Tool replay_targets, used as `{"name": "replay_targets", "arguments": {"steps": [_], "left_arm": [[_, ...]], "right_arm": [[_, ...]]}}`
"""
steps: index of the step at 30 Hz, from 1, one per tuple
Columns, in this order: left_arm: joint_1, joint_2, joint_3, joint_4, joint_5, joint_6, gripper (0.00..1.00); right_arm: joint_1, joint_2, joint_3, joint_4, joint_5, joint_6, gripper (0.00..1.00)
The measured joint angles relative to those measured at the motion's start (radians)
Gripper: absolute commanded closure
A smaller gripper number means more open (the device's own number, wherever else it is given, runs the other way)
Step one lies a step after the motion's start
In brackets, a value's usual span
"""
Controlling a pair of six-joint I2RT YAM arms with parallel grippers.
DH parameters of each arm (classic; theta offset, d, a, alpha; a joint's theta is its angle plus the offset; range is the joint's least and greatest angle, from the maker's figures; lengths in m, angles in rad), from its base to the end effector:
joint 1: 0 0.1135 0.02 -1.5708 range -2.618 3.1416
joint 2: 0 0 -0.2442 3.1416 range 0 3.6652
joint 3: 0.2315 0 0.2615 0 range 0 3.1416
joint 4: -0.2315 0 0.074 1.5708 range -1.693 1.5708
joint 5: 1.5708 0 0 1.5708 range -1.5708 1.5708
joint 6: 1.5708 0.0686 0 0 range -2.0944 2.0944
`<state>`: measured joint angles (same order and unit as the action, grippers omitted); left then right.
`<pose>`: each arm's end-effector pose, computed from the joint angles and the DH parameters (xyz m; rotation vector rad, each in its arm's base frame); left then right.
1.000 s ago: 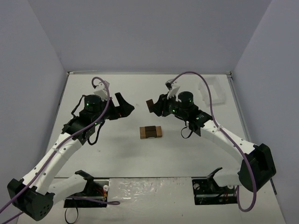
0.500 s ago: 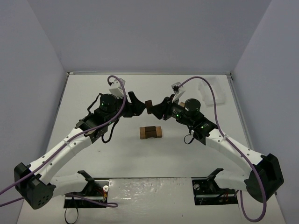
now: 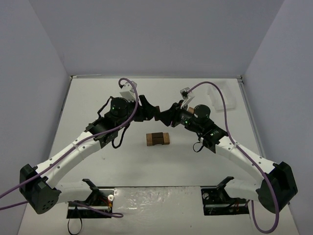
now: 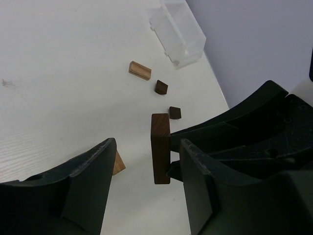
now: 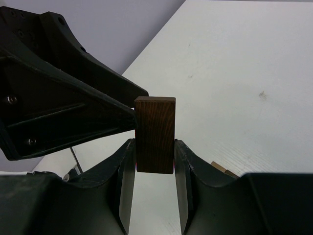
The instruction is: Build the wood block tower
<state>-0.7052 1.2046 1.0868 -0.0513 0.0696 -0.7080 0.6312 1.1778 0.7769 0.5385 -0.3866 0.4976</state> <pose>0.2503 -0.2193 0.3472 0.0523 1.8695 -1.0736 0.2435 0.2100 0.3139 -0.4425 1.4946 1.1854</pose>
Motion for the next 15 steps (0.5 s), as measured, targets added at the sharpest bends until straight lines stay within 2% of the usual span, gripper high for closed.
{"name": "replay_targets", "arguments": {"steps": [8, 10, 12, 15], "left_arm": [[-0.012, 0.034, 0.004, 0.012, -0.001, -0.006, 0.63], [-0.014, 0.041, 0.004, 0.016, -0.003, -0.007, 0.7], [-0.015, 0.045, 0.004, 0.021, 0.0, -0.009, 0.75], [-0.021, 0.045, 0.008, 0.026, 0.001, -0.011, 0.91]], "right_arm": [[0.0, 0.0, 0.0, 0.003, -0.002, 0.0, 1.0], [0.0, 0.0, 0.0, 0.003, -0.004, -0.001, 0.99], [0.0, 0.0, -0.001, 0.003, -0.004, -0.001, 0.94], [0.0, 0.0, -0.002, 0.003, -0.005, -0.001, 0.86]]}}
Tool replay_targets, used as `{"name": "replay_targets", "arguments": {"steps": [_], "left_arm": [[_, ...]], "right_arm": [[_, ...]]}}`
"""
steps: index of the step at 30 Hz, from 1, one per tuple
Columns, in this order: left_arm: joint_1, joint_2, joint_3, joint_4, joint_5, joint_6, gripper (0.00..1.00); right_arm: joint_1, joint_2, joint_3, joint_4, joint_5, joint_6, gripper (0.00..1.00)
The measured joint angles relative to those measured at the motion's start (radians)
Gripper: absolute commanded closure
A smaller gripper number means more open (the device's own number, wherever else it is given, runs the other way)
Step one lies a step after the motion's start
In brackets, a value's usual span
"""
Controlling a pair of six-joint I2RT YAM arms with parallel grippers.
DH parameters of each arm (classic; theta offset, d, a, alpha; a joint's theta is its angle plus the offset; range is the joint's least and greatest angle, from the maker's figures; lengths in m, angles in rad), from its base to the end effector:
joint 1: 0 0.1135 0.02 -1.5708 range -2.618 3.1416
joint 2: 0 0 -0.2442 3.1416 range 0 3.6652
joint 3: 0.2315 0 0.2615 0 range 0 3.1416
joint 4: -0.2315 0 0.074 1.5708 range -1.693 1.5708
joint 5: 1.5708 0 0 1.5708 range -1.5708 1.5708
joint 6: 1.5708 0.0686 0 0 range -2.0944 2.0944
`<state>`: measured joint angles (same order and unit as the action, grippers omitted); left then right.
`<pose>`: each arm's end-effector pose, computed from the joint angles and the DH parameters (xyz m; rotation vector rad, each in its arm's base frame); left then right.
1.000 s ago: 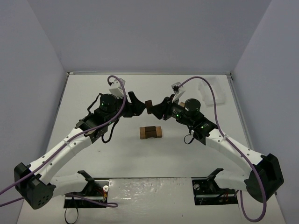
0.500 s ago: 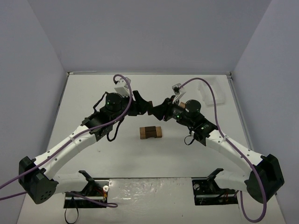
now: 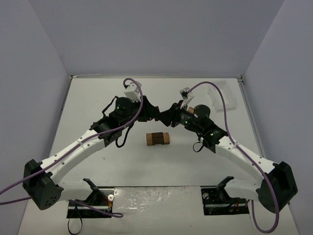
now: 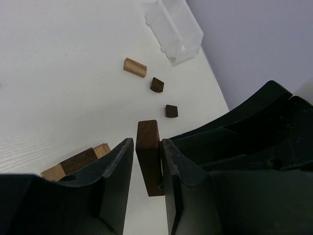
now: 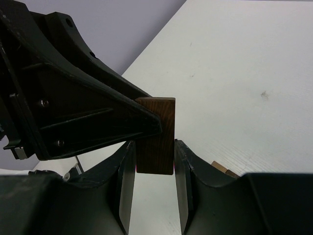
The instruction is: Build the wood block tower
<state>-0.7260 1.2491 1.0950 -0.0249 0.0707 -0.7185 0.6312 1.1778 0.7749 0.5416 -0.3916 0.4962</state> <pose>0.2538 -0.2318 0.3400 0.0628 1.8854 -1.0913 0.2431 0.2101 0.3135 -0.4480 1.4926 1.1878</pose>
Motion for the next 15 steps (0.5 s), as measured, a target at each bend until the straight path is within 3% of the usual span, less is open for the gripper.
{"name": "replay_targets", "arguments": {"steps": [2, 5, 9, 12, 15], "left_arm": [[-0.004, 0.0, 0.003, 0.0, 0.003, 0.003, 0.99], [-0.005, 0.0, 0.005, -0.005, 0.003, 0.01, 1.0], [-0.005, 0.0, 0.017, -0.04, -0.003, 0.041, 1.0], [-0.004, 0.001, 0.042, -0.093, -0.016, 0.105, 1.0], [0.001, 0.022, 0.11, -0.169, -0.018, 0.196, 1.0]], "right_arm": [[0.0, 0.0, -0.005, 0.005, 0.001, -0.001, 0.76], [0.0, -0.002, -0.01, 0.008, 0.001, -0.007, 0.56], [0.002, -0.011, -0.011, -0.031, 0.013, -0.041, 0.38], [-0.001, -0.028, -0.011, -0.093, 0.038, -0.08, 0.28], [-0.02, -0.064, -0.011, -0.198, 0.069, -0.121, 0.27]]}}
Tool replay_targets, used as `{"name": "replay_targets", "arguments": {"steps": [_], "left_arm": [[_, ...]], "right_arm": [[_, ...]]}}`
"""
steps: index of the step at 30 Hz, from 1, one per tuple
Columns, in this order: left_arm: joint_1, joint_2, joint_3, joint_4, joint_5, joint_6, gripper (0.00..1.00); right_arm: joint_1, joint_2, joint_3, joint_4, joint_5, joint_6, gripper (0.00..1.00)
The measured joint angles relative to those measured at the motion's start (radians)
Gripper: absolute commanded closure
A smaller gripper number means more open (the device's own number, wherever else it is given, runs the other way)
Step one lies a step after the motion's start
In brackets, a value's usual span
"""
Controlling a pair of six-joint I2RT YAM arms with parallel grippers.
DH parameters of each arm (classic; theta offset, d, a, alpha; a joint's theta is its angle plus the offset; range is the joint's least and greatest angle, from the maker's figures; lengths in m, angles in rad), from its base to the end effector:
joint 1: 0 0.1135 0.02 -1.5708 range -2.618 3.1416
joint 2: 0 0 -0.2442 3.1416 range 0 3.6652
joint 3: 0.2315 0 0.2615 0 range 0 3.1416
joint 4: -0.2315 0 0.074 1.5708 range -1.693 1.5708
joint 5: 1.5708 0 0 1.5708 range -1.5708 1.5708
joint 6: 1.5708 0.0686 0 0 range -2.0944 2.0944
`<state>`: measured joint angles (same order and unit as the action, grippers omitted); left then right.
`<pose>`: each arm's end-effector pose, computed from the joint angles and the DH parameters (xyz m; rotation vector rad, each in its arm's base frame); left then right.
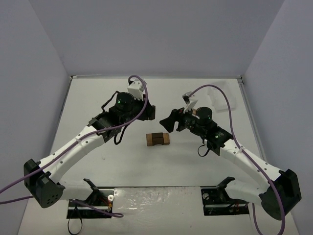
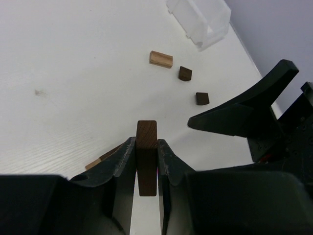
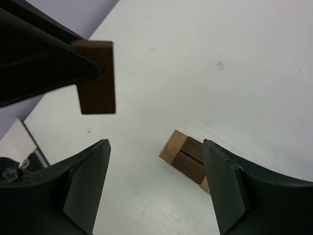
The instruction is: Build the wood block tower
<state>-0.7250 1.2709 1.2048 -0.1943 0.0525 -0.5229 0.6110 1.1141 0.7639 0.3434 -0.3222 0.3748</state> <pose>0.2547 -0.2305 0.3532 0.2337 1.9182 -0.9086 0.2423 0.1962 0.3008 -0.4593 1.6085 1.0126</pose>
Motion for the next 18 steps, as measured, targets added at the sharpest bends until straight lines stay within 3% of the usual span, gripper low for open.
{"name": "replay_targets", "arguments": {"steps": [5, 9, 18], "left_arm": [[0.007, 0.112, 0.179, -0.134, 0.048, 0.201, 1.0], [0.012, 0.289, 0.375, -0.293, 0.115, 0.378, 1.0], [0.013, 0.643, 0.648, -0.612, 0.226, 0.694, 1.0]], "right_arm": [[-0.085, -0.085, 0.0, -0.165, 0.061, -0.04, 0.27], [-0.158, -0.172, 0.002, -0.31, 0.144, -0.058, 0.27], [-0.184, -0.239, 0.011, -0.545, 0.326, -0.087, 0.26]]}}
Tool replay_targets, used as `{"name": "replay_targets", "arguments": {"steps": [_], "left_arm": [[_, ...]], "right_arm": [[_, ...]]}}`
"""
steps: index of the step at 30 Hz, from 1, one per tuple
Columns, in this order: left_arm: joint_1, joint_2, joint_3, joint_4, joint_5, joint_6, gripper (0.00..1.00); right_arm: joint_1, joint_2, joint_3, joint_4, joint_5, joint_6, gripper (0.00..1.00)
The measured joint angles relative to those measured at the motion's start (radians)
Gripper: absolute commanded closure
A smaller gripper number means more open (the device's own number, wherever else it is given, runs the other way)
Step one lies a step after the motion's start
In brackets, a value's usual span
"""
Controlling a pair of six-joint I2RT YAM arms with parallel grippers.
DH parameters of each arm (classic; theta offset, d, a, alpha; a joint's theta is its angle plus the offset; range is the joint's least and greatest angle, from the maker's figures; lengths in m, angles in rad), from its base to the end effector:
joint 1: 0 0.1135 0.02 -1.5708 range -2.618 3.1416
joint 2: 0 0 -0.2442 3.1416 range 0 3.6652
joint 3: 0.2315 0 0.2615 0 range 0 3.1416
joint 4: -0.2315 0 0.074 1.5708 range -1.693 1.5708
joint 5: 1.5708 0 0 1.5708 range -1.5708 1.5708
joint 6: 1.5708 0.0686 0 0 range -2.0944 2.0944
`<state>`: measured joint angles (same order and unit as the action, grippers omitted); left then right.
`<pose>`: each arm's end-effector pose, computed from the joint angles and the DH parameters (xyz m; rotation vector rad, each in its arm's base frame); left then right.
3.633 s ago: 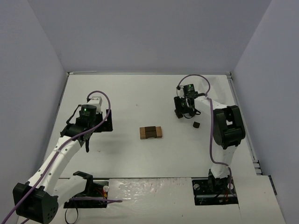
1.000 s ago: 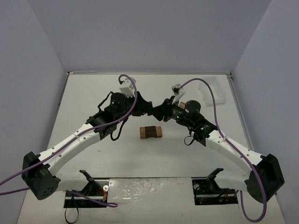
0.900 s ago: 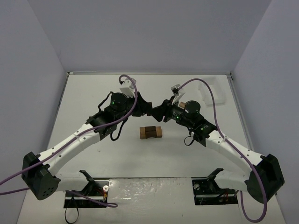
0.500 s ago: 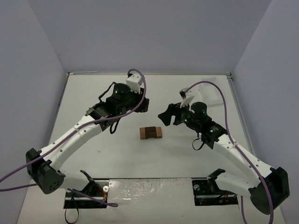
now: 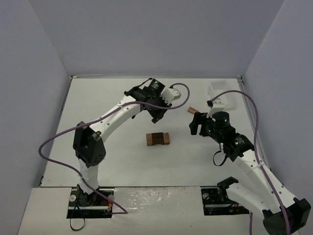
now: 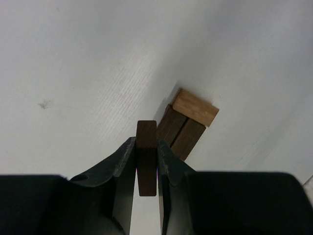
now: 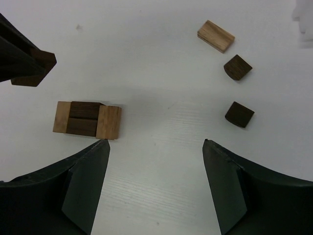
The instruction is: Build the wood block tower
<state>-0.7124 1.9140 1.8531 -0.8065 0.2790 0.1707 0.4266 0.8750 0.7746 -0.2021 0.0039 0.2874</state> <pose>0.3285 -0.3087 0.2811 1.1732 2.1835 -0.5780 0.2358 0.1069 0.2926 -0.1296 1.8978 0.4855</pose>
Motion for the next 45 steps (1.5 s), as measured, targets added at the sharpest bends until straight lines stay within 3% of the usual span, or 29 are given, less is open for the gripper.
{"name": "replay_targets", "arguments": {"steps": [6, 18, 45], "left_arm": [[-0.006, 0.103, 0.067, -0.129, 0.027, 0.147, 1.0], [-0.021, 0.138, 0.088, -0.2, 0.141, 0.343, 1.0], [-0.03, 0.27, 0.16, -0.211, 0.168, 0.501, 1.0]], "right_arm": [[-0.015, -0.024, 0.0, -0.047, 0.056, -0.006, 0.25], [-0.039, -0.024, 0.0, -0.057, 0.072, -0.032, 0.26], [-0.047, -0.048, -0.001, -0.078, 0.072, -0.025, 0.26]]}}
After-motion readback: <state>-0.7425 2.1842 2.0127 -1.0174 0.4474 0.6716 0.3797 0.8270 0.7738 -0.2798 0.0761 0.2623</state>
